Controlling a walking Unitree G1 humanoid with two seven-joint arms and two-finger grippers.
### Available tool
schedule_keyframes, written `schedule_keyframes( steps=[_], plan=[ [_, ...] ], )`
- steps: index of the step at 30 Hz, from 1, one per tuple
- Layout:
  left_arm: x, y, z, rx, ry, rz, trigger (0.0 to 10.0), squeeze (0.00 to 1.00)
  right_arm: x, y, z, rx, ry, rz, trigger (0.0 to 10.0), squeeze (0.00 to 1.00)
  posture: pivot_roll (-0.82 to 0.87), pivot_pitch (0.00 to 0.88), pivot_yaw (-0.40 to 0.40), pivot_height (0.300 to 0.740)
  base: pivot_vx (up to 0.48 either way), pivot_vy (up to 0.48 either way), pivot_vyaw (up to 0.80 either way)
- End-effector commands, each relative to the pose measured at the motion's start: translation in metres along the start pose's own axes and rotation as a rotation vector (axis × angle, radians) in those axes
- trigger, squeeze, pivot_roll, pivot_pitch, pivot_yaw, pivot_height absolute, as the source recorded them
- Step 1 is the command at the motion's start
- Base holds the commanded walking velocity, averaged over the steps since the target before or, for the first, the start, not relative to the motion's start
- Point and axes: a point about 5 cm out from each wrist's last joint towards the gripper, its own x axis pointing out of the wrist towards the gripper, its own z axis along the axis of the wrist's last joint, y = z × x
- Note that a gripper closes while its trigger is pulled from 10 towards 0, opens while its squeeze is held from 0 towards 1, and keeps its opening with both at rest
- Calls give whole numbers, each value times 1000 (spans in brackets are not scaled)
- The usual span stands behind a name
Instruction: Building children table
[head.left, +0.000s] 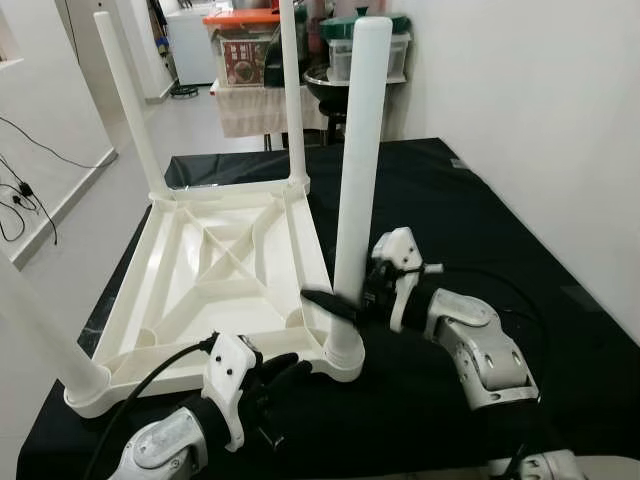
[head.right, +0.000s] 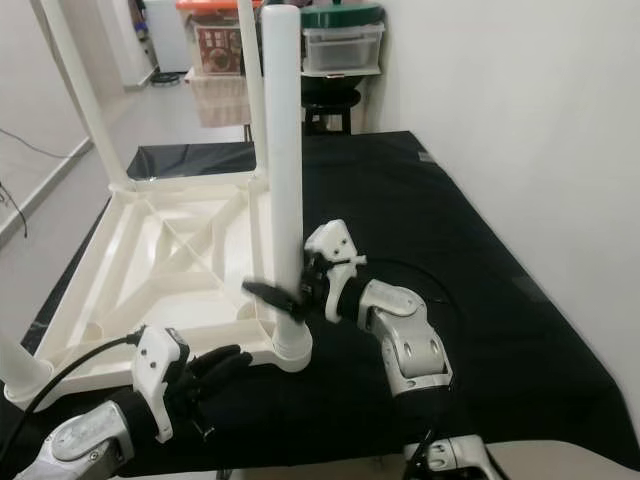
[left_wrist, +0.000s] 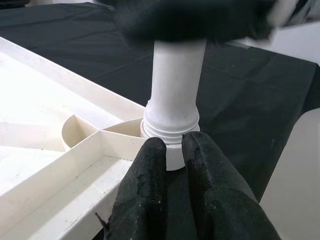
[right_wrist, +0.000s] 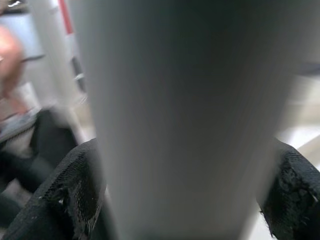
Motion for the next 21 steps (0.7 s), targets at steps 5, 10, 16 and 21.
schedule_keyframes(
  steps=[5,10,16,21],
  plan=[
    [0,0,-3,9,4,13,10000,0,-2,-13,9,-21,-1,69,10000,0,103,0,-30,740,0,0,0],
    [1,-1,-2,12,-2,12,10000,0,-5,-24,14,33,-50,153,0,0,108,0,-34,740,0,0,0],
    [2,-1,-1,16,-3,14,10000,0,-14,-27,-1,52,-17,181,0,0,102,0,-29,740,0,0,0],
    [2,-2,-1,15,-2,8,10000,0,-20,-23,-10,66,-41,176,0,0,96,0,-24,740,0,0,0]
  ],
)
